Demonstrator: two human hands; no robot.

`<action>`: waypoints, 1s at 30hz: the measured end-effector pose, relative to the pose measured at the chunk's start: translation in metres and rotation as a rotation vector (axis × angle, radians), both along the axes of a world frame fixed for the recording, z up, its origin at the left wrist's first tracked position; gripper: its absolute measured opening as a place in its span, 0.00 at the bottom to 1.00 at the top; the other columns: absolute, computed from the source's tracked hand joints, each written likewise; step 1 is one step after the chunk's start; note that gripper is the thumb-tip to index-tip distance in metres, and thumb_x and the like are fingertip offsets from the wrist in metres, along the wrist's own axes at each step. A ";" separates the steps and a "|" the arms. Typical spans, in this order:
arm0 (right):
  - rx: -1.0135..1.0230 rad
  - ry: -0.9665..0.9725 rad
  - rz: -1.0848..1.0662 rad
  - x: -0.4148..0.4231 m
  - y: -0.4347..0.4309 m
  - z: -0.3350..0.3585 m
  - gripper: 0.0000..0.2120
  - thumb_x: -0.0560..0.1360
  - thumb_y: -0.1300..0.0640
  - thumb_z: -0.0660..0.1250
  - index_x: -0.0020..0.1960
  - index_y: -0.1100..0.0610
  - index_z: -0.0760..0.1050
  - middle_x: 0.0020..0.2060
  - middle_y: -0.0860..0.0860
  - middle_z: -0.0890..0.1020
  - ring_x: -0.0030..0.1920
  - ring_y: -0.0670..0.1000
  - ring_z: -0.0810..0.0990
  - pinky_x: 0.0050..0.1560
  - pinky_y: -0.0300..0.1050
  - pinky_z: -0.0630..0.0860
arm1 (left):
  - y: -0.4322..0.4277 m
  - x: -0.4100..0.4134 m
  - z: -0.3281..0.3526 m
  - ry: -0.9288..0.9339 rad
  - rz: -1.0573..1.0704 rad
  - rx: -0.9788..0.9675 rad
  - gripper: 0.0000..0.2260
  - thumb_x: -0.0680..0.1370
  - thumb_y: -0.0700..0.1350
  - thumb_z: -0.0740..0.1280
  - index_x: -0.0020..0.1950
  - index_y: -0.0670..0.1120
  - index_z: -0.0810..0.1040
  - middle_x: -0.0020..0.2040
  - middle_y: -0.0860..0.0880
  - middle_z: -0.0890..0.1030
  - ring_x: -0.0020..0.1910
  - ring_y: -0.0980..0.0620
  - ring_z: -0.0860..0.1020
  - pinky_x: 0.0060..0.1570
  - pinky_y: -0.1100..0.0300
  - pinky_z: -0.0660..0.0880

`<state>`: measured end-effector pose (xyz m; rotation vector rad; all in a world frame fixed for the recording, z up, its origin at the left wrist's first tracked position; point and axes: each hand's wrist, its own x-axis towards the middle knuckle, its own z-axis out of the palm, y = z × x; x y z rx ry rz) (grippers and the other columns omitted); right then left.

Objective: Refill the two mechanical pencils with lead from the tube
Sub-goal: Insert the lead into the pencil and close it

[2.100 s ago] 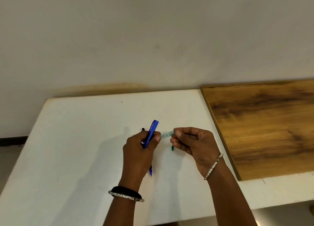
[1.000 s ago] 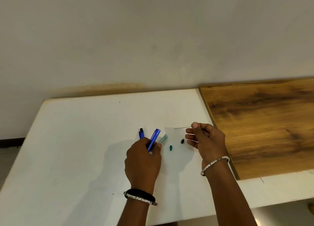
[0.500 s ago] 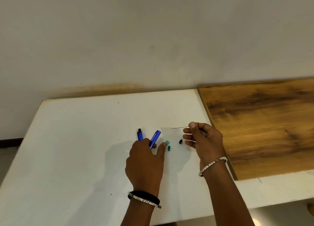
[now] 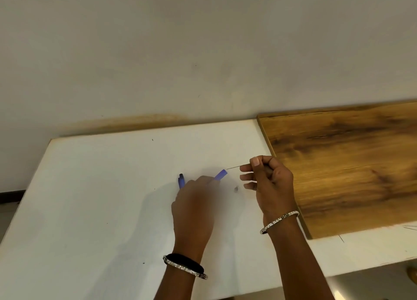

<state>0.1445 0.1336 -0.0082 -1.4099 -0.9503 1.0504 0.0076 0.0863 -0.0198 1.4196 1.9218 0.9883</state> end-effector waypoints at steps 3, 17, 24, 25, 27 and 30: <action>0.013 -0.032 0.032 -0.001 0.000 0.000 0.05 0.78 0.56 0.65 0.47 0.56 0.77 0.38 0.52 0.86 0.35 0.50 0.84 0.31 0.39 0.78 | -0.001 -0.003 0.000 0.000 0.015 0.014 0.13 0.79 0.55 0.59 0.54 0.53 0.81 0.40 0.51 0.81 0.38 0.51 0.76 0.42 0.52 0.76; 0.050 -0.088 0.068 -0.002 -0.001 0.000 0.06 0.77 0.54 0.66 0.47 0.57 0.78 0.38 0.51 0.86 0.35 0.48 0.84 0.31 0.37 0.78 | -0.001 -0.006 0.003 -0.042 0.039 0.003 0.10 0.79 0.53 0.62 0.55 0.55 0.81 0.44 0.51 0.82 0.43 0.52 0.77 0.51 0.45 0.75; 0.064 -0.046 0.036 -0.003 0.000 0.001 0.07 0.77 0.53 0.65 0.47 0.56 0.77 0.38 0.51 0.86 0.35 0.49 0.84 0.31 0.38 0.78 | 0.001 -0.011 0.003 -0.112 0.041 -0.007 0.13 0.79 0.53 0.60 0.57 0.54 0.81 0.44 0.53 0.82 0.45 0.53 0.78 0.52 0.48 0.76; 0.068 -0.045 0.042 -0.003 0.000 0.002 0.07 0.77 0.53 0.65 0.47 0.56 0.77 0.38 0.51 0.86 0.35 0.49 0.84 0.31 0.38 0.78 | 0.001 -0.011 0.004 -0.115 0.041 -0.007 0.13 0.79 0.53 0.60 0.57 0.54 0.81 0.44 0.53 0.82 0.46 0.53 0.78 0.52 0.48 0.76; 0.076 -0.048 0.060 -0.004 0.000 0.002 0.06 0.77 0.53 0.65 0.46 0.56 0.77 0.37 0.51 0.86 0.35 0.49 0.84 0.31 0.37 0.77 | 0.001 -0.012 0.004 -0.119 0.042 -0.003 0.12 0.79 0.53 0.61 0.57 0.54 0.81 0.44 0.54 0.82 0.46 0.54 0.78 0.52 0.49 0.76; 0.084 -0.087 0.082 -0.006 0.000 0.002 0.05 0.77 0.53 0.65 0.46 0.54 0.77 0.37 0.50 0.86 0.35 0.49 0.84 0.31 0.37 0.78 | 0.000 -0.011 0.005 -0.124 0.047 0.007 0.11 0.78 0.53 0.61 0.57 0.55 0.81 0.44 0.55 0.82 0.45 0.55 0.78 0.51 0.51 0.76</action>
